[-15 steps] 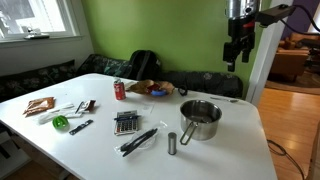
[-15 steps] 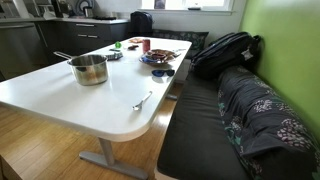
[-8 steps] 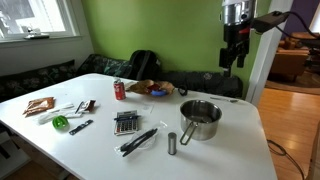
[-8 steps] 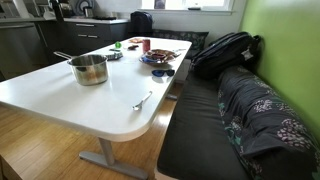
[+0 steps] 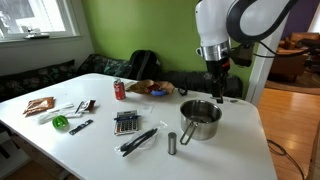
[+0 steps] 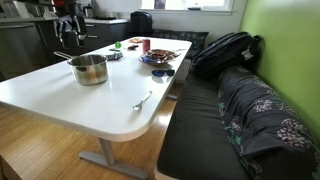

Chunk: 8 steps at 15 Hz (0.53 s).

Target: Move the spoons from the pot to the table

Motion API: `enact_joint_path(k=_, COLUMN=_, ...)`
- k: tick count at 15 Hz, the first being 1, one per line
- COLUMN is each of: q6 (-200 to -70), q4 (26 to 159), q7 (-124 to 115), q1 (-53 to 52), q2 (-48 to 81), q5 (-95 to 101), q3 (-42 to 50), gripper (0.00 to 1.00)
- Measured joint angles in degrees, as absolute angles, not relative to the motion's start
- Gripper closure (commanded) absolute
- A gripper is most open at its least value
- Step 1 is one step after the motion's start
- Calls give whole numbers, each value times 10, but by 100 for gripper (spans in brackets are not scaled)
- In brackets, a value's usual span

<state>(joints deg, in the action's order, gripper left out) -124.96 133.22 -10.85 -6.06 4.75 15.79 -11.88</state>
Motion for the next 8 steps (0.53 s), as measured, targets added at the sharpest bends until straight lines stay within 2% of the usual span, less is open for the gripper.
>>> enact_joint_path(k=8, q6=-1287, q4=1305, q7=-82, q1=-71, q2=89, q5=150, q3=-114, gripper=0)
